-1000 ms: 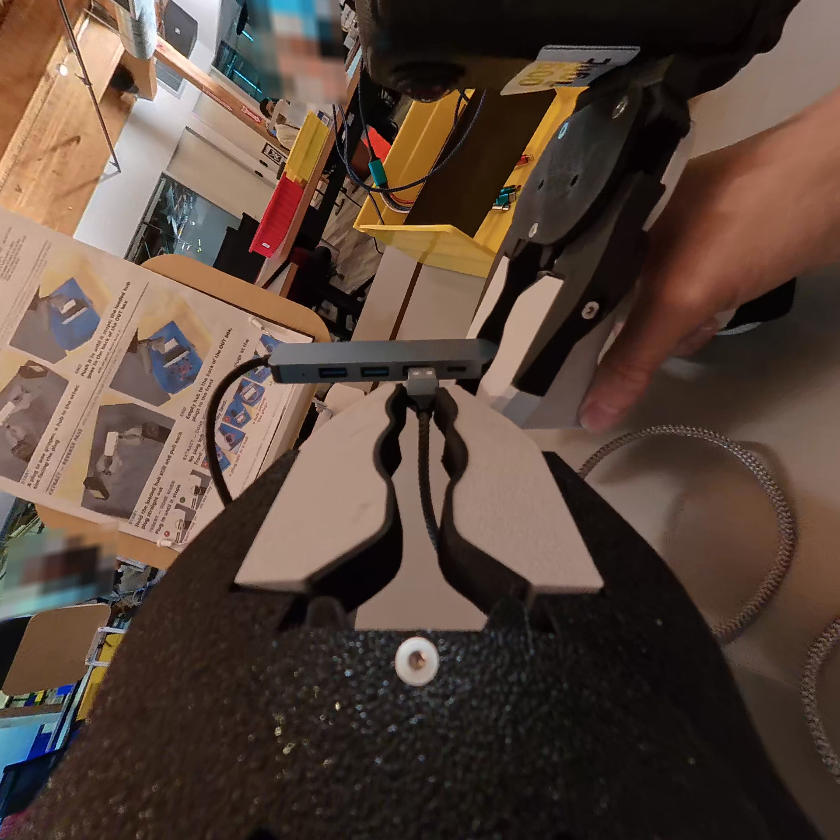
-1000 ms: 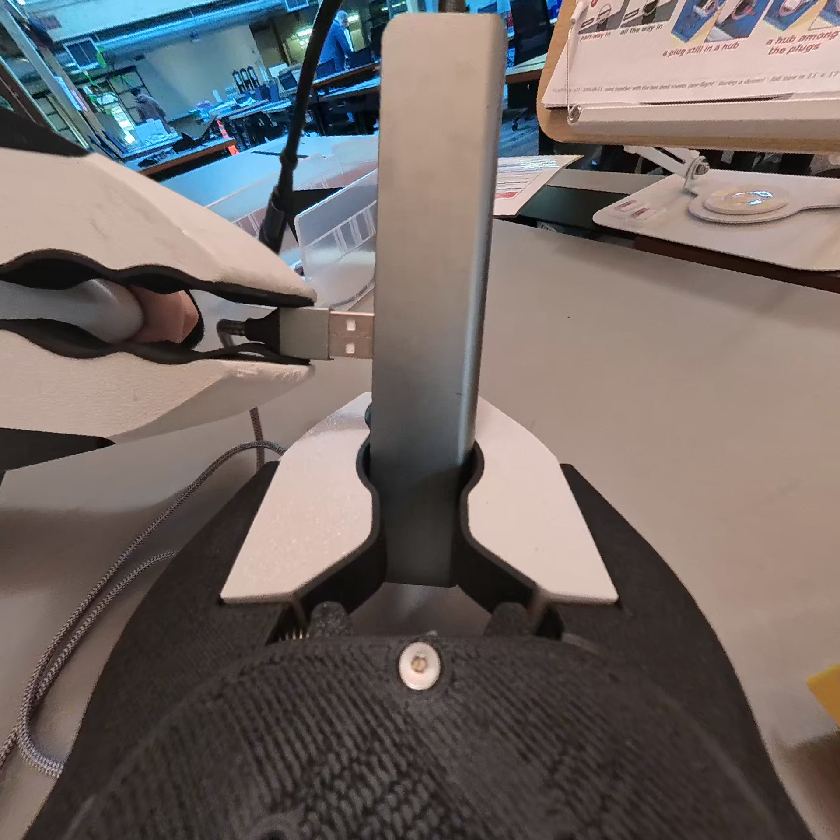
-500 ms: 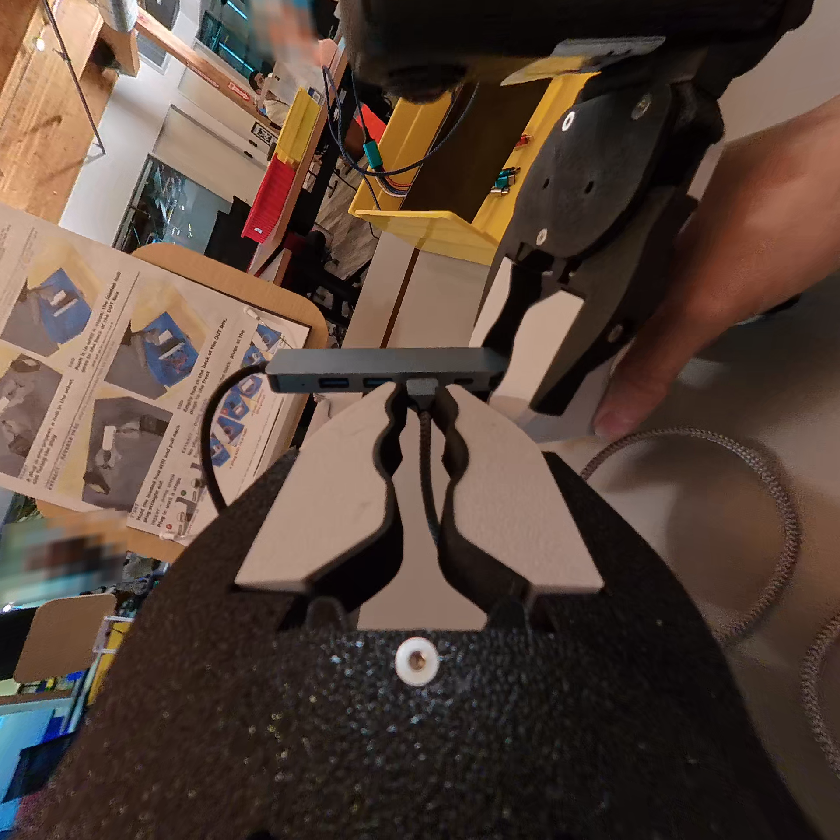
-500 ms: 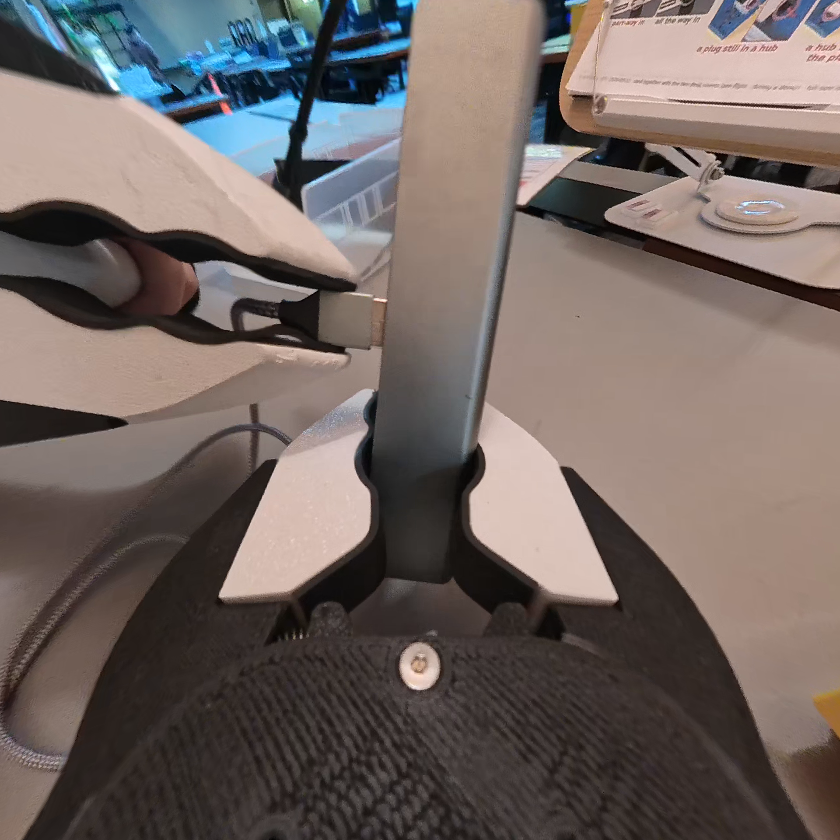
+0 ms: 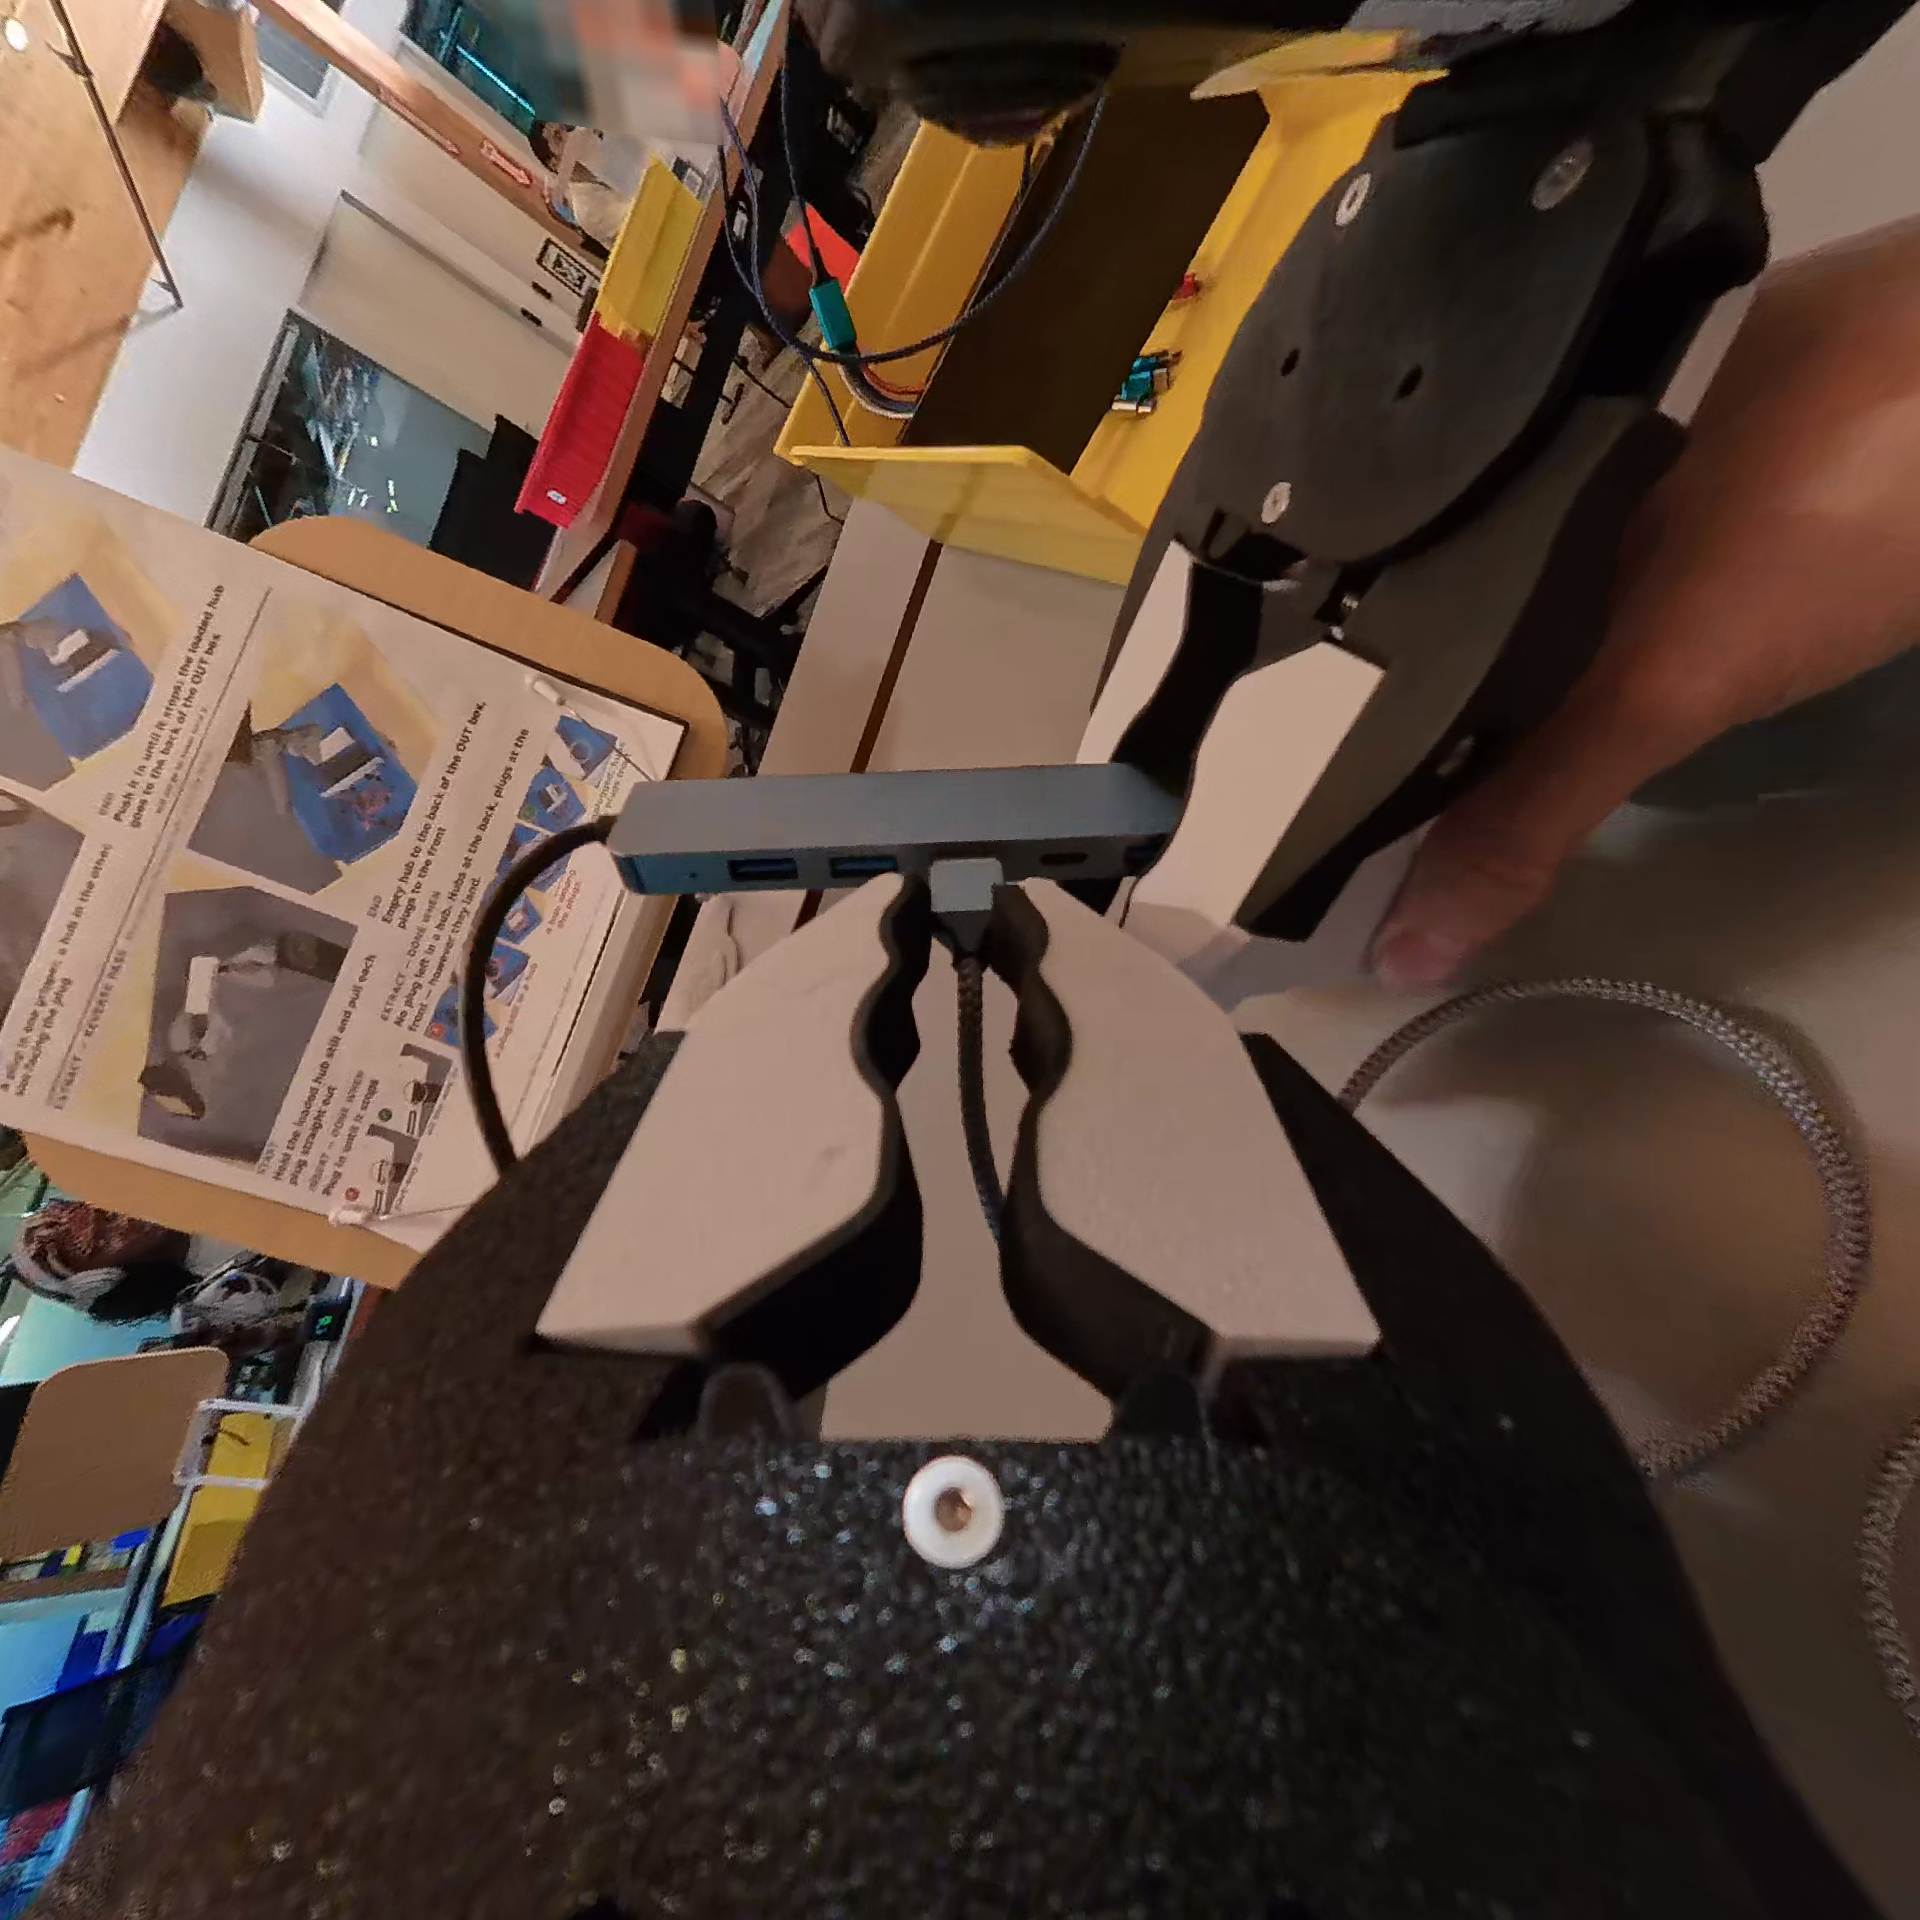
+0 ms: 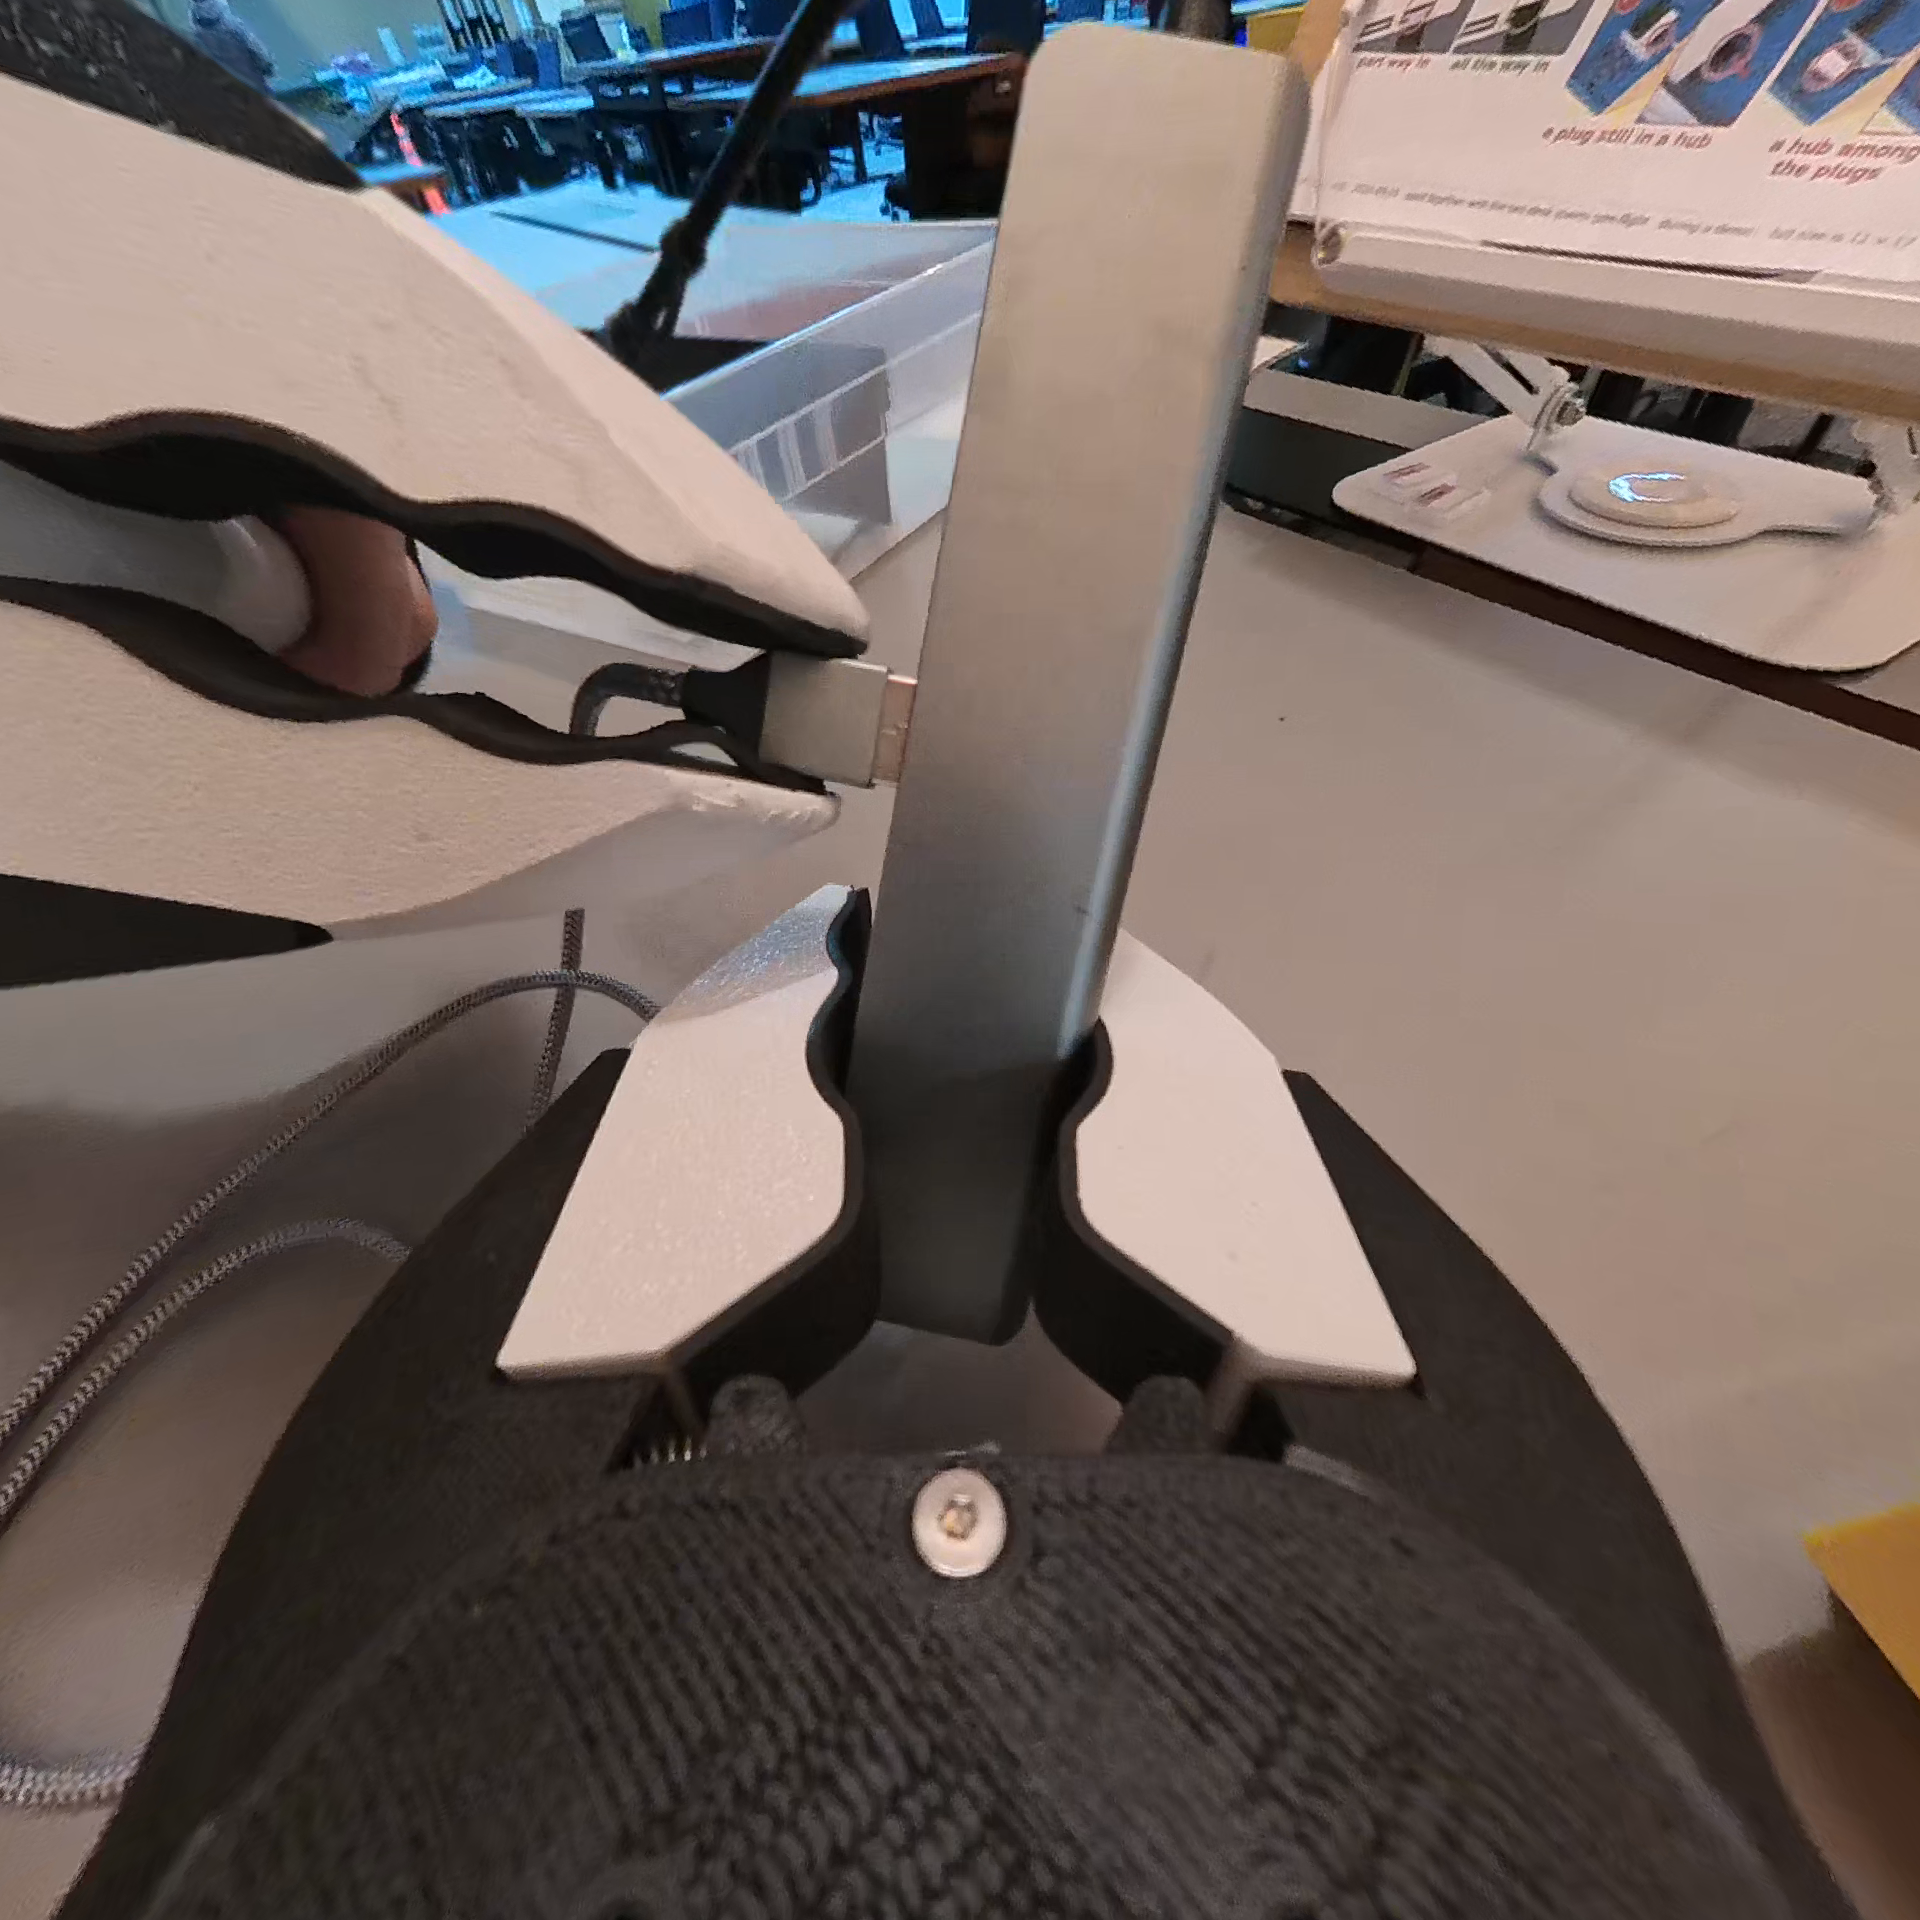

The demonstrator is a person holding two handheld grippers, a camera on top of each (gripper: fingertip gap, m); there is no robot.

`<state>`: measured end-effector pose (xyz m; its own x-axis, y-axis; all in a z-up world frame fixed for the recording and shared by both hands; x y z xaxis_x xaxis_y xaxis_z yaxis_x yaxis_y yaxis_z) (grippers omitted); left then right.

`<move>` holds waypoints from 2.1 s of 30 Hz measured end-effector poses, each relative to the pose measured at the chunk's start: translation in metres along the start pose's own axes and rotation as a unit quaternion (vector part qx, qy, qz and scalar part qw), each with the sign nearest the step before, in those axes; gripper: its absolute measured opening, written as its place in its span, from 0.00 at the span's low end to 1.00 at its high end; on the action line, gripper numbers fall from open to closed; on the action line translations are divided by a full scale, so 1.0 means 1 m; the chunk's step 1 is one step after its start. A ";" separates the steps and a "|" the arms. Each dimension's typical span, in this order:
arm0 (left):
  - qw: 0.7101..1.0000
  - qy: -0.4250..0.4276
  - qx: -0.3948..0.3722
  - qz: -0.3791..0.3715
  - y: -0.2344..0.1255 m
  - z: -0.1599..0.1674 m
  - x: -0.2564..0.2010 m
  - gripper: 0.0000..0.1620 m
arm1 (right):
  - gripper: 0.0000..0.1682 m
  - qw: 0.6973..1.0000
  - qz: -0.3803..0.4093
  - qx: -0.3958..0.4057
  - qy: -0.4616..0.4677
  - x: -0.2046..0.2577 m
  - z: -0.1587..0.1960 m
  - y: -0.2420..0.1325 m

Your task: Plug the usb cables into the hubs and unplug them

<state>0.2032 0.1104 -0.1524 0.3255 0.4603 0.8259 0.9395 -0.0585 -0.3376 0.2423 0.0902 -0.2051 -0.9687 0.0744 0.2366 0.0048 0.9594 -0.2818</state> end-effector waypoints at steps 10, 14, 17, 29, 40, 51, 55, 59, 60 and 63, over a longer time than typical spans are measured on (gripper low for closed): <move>1.000 0.002 0.002 0.005 0.005 -0.001 0.002 0.08 | 0.20 1.000 0.000 0.002 0.018 -0.003 0.000 0.000; 1.000 -0.002 -0.017 -0.006 0.005 -0.004 0.000 0.08 | 0.20 0.996 -0.055 -0.018 0.065 -0.006 -0.005 -0.004; 0.999 0.005 -0.027 -0.016 0.004 -0.006 -0.002 0.11 | 0.20 0.996 -0.049 -0.020 0.076 -0.009 -0.005 -0.004; 0.999 0.001 -0.036 -0.031 -0.005 0.000 -0.002 0.04 | 0.19 0.996 -0.059 -0.013 0.072 -0.006 -0.004 -0.003; 0.999 0.024 -0.014 -0.037 -0.010 0.002 -0.005 0.03 | 0.19 0.996 -0.063 -0.006 0.064 -0.004 -0.003 -0.001; 0.999 0.025 0.000 -0.028 -0.011 0.000 -0.004 0.03 | 0.19 0.996 -0.060 -0.008 0.062 -0.005 -0.003 -0.002; 0.999 0.022 0.004 -0.025 -0.012 -0.001 -0.004 0.03 | 0.19 0.996 -0.059 -0.012 0.061 -0.005 -0.004 -0.002; 0.999 0.027 0.012 -0.028 -0.013 -0.002 -0.004 0.03 | 0.19 0.996 -0.062 -0.013 0.059 -0.004 -0.004 -0.002; 0.999 0.028 0.014 -0.029 -0.014 -0.002 -0.005 0.03 | 0.19 0.996 -0.057 -0.012 0.062 -0.005 -0.004 -0.002; 0.999 0.023 0.005 -0.025 -0.019 -0.004 -0.007 0.03 | 0.19 0.992 -0.063 -0.031 0.104 -0.014 -0.007 -0.006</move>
<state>0.1836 0.1050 -0.1499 0.2829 0.4210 0.8618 0.9536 -0.0272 -0.2997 0.2574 0.0858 -0.2002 -0.8903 0.0014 0.4553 -0.0912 0.9792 -0.1813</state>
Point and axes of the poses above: each gripper's, where its closed fingertips meet, y out along the fingers, z out of its underside, x = y × z across the jaws, the point moved 4 cm from there along -y, back along the fingers, and after that the axes turned 8 degrees about y, right-handed, at the moved point
